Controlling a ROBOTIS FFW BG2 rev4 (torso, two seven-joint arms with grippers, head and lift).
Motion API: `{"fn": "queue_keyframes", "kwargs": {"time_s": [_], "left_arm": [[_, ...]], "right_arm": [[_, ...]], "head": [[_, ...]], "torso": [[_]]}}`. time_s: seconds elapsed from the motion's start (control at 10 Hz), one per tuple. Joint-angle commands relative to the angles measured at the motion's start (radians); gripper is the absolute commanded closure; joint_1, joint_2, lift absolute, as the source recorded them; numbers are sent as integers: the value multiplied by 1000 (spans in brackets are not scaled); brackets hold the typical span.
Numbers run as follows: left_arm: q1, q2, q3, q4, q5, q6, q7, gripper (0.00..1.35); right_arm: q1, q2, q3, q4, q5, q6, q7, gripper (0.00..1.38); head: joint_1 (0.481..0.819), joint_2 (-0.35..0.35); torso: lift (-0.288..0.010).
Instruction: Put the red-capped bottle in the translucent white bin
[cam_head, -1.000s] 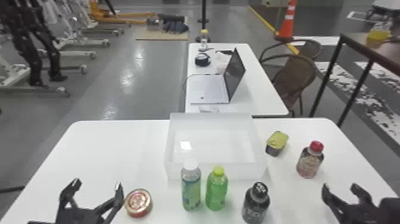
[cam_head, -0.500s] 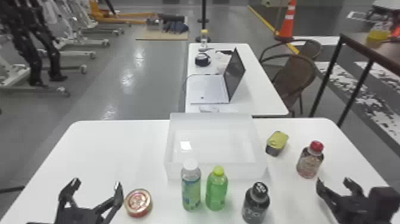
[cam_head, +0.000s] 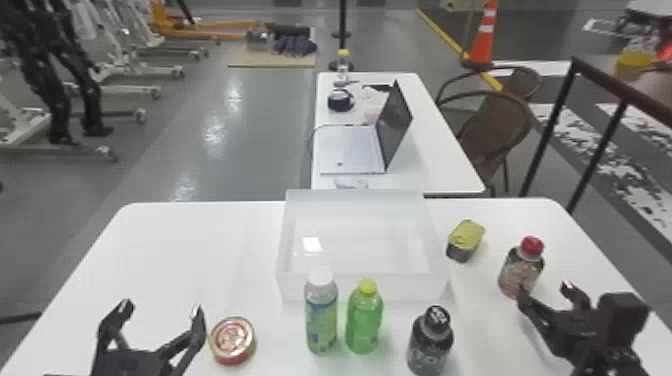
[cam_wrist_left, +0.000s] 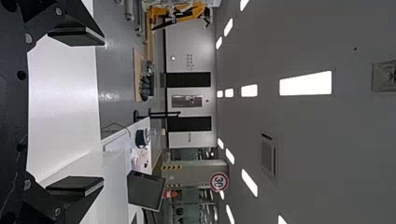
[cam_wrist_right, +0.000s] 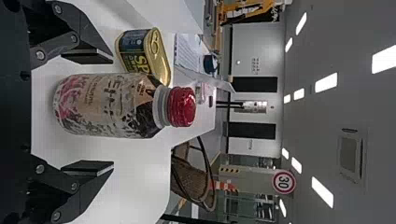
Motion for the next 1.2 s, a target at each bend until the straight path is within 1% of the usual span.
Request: {"fn": "queue_keyframes", "kwargs": {"time_s": [0.0,0.2,0.3,0.4,0.5,0.7,0.8,1.1], "left_arm": [[0,-3,0,2,3,-2,-1,231],[0,-3,0,3,8,-5,1,231],[0,-3,0,5,8,-6,-1,231],[2,-3,0,5,8,-6,1,231],[2,-3,0,5,9,-6,1,231],[4,-3,0,7,11,-8,1,231],[4,-3,0,7,12,-8,1,233],[4,-3,0,8,16,-9,1,231]], "right_arm": [[-17,-1,0,33,3,-7,0,458],[-35,-3,0,68,12,-11,-2,456],[-38,-4,0,73,17,-10,-3,415],[-38,-6,-1,67,23,-10,-8,225],[-37,-6,0,59,29,-10,-19,-2],[-52,-10,-1,65,63,-2,-38,-2],[-68,-19,-1,90,72,1,-40,-2],[-143,-39,-1,174,54,1,-38,-2]], "head": [[549,0],[549,0],[549,0],[549,0],[549,0],[549,0],[549,0],[549,0]], "torso": [[-100],[-100],[-100],[-100],[-100],[-100],[-100],[-100]]}}
